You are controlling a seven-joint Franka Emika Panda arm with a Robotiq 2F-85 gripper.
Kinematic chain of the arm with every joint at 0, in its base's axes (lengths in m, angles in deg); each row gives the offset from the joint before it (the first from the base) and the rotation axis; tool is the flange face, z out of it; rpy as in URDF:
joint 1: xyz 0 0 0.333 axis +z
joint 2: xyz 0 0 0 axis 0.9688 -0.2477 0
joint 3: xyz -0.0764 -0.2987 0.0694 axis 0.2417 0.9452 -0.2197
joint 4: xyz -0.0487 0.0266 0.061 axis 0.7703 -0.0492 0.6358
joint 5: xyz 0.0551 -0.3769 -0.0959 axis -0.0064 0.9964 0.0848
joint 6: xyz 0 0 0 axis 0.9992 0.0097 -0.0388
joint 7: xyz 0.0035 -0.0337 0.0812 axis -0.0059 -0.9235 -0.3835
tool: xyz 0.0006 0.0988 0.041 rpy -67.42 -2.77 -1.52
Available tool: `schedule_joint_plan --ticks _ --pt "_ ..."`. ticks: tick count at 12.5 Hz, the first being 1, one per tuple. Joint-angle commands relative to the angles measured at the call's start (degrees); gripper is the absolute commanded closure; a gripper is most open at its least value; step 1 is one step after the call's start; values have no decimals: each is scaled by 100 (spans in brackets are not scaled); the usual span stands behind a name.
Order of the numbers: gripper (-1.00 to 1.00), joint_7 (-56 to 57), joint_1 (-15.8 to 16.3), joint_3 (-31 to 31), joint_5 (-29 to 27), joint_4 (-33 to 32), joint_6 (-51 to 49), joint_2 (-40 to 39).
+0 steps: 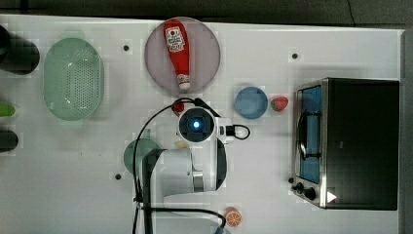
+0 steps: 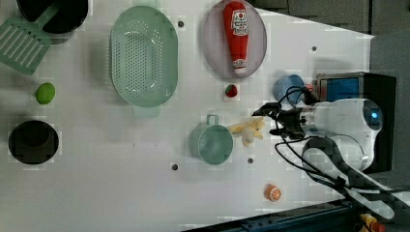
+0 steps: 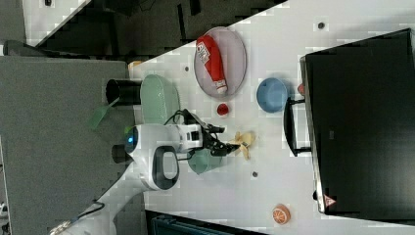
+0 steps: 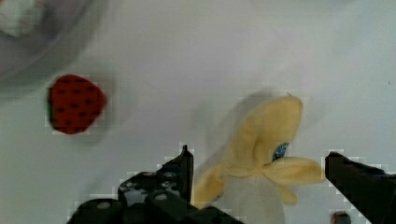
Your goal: Pick banana from table and place on oven.
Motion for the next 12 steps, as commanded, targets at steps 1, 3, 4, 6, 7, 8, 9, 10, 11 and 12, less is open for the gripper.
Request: schedule_joint_plan --ticks 1,3,4,6,7,8,9,10,11,12 --pt "-100 -723 -70 -65 -94 -69 121 -160" --pt "-100 -723 -67 -102 -94 -73 319 -335" --pt "-92 -723 -68 -105 -94 -75 383 -409" --pt "-43 -724 -68 -123 -94 -104 516 -508" --pt "-18 -724 -68 -136 -94 -118 624 -514" --pt "5 -723 -67 -145 -94 -118 704 -513" --pt "27 -723 -67 -148 -94 -119 728 -512" --pt "48 -723 -67 -151 -94 -118 735 -502" --pt "50 -724 -67 -152 -94 -120 735 -485" --pt "50 -723 -69 -151 -94 -117 733 -442"
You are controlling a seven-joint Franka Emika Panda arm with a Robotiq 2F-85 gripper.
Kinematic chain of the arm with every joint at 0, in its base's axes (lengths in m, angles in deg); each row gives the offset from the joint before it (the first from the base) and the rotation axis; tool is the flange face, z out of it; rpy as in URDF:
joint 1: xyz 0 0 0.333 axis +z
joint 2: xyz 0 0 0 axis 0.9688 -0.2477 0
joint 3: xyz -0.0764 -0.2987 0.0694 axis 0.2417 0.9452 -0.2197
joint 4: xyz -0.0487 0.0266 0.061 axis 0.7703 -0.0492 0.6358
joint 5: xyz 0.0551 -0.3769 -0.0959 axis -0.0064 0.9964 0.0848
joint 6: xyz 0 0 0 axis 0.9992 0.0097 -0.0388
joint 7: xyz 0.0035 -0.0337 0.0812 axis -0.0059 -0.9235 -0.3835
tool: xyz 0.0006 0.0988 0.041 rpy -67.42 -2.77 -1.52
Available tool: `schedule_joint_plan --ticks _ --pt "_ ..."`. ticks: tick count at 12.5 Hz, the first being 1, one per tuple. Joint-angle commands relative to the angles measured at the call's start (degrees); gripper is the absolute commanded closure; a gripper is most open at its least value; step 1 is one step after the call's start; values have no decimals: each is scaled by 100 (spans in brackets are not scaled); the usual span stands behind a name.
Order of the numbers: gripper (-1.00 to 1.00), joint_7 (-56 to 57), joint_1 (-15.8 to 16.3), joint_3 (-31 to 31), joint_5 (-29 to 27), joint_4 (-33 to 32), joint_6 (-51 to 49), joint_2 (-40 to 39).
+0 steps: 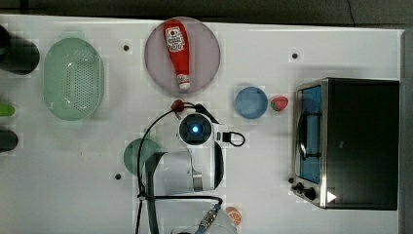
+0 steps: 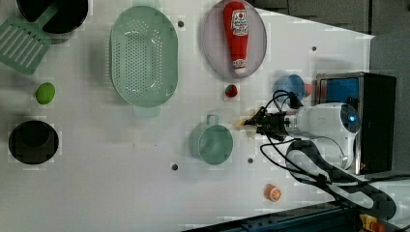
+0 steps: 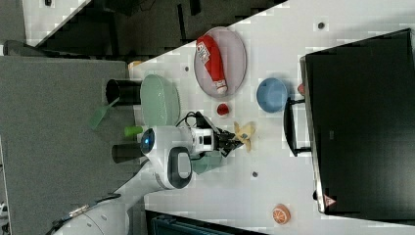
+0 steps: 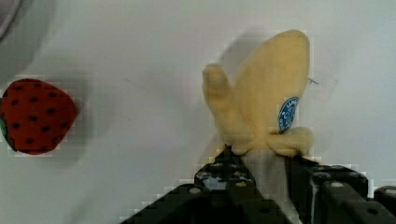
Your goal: Pick banana from table and place on oven.
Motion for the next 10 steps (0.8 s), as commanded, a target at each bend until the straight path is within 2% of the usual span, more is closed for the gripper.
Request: schedule_joint_plan --ticks 1,5,10 --pt "50 -164 -5 -46 -161 -52 78 252" --pt "50 -163 -5 -50 -161 90 -107 1158" --pt "50 -161 -51 5 -161 638 -2020 2635"
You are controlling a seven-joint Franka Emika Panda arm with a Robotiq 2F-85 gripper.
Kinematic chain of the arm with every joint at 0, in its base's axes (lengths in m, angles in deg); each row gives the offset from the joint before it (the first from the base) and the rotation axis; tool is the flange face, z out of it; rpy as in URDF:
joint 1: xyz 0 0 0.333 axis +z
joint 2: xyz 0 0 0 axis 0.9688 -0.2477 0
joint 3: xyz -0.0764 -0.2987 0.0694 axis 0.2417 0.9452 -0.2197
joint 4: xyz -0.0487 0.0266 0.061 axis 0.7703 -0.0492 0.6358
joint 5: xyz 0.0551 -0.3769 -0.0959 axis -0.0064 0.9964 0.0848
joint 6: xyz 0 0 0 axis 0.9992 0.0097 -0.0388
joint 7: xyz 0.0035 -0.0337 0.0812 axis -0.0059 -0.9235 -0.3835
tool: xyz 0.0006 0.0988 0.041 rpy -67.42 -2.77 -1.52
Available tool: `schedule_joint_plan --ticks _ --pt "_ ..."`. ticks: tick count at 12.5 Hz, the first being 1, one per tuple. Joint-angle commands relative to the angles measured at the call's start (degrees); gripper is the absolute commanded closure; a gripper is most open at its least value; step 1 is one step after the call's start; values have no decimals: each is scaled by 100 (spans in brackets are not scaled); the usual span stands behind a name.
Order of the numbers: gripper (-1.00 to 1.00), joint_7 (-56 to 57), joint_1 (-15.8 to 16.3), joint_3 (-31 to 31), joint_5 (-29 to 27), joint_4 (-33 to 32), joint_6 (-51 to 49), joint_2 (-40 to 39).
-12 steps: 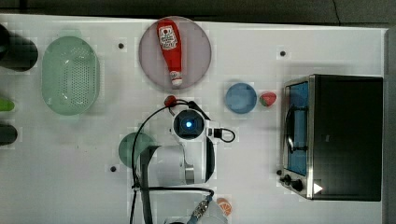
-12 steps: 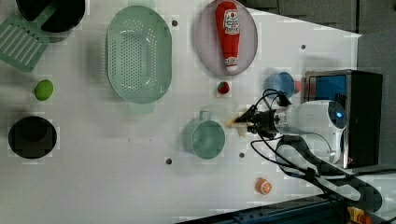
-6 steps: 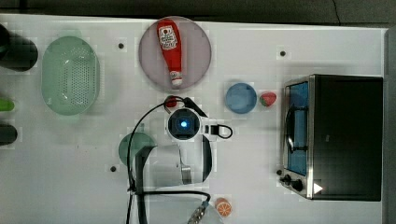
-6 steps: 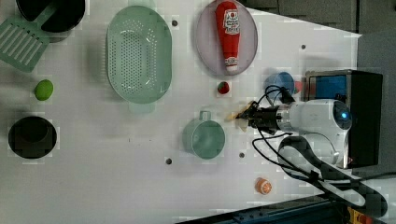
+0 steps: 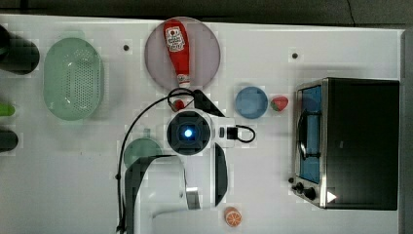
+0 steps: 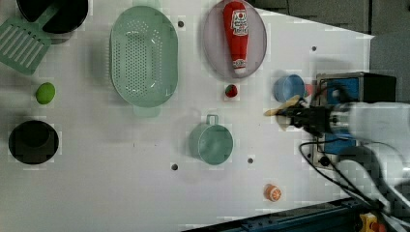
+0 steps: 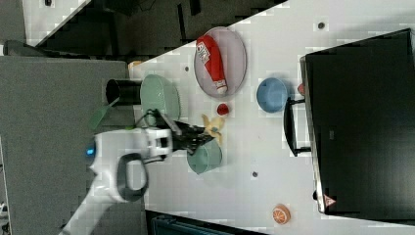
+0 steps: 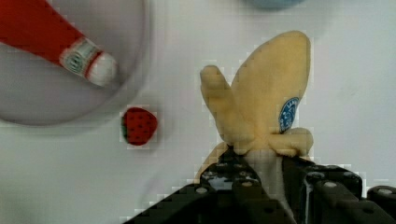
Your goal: Pick banana from table and place on oven.
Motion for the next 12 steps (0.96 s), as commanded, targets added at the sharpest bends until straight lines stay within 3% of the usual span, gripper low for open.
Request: schedule_joint_plan --ticks 1,7,12 --pt "50 -138 -57 93 -177 706 -999 699" --pt "50 -46 -67 534 -177 2420 -3879 1171" --pt "50 1552 -140 1501 -171 3104 -3980 772"
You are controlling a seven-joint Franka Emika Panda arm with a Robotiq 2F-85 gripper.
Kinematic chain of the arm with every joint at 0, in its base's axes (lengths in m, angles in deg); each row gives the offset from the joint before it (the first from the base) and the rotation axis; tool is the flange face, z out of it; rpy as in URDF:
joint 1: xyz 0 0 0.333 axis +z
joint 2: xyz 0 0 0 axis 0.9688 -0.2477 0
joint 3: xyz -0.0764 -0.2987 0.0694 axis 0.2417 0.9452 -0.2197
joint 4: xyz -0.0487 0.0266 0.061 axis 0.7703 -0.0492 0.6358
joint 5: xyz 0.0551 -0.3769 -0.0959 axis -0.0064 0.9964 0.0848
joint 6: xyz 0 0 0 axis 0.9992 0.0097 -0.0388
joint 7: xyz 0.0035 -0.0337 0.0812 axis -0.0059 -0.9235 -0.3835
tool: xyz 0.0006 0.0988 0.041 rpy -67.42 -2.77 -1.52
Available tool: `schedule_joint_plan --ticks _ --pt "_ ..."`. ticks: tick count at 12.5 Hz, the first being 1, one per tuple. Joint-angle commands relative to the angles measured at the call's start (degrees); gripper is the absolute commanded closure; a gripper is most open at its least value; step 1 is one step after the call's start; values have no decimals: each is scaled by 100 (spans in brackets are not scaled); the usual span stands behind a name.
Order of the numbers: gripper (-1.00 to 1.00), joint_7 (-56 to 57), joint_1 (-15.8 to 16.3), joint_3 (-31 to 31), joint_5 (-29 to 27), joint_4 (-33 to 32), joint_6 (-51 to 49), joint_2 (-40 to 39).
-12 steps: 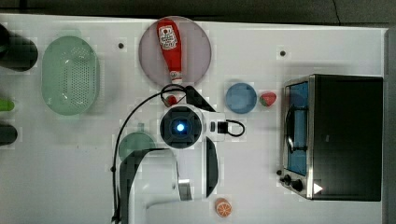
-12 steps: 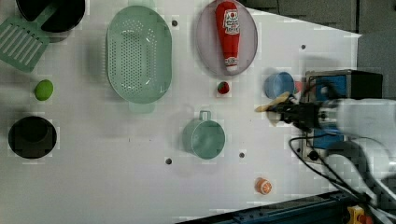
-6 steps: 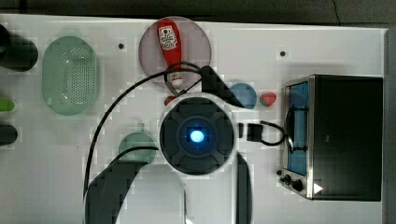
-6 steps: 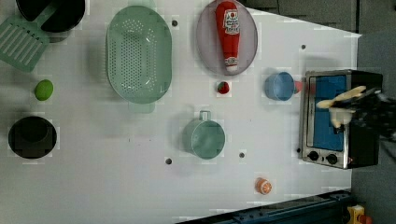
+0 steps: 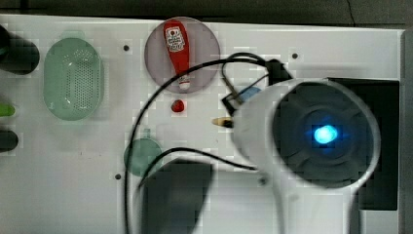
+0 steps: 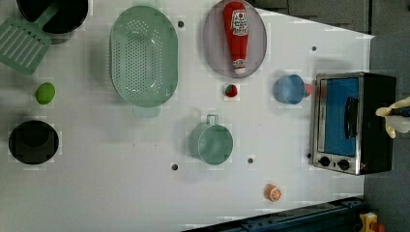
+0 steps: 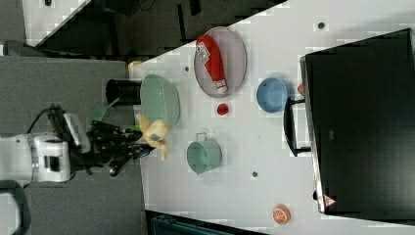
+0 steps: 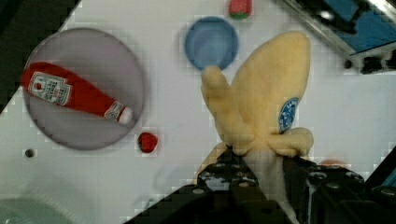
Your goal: Pick banana from table and place on oven.
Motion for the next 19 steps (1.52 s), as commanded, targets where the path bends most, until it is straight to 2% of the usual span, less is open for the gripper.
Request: schedule_joint_plan --ticks 1,4,9,12,13,19 --pt "50 1333 -172 576 -18 247 -1 -377" --pt "50 2614 -224 1390 -18 462 186 -860" --pt "50 4273 -282 2656 -24 474 1281 -1671" --pt "50 4856 -316 3076 -52 473 1544 -2124" --pt "43 4969 -349 3120 -123 473 1655 -2232" --pt "-89 5116 -422 3100 -341 394 1863 -2379"
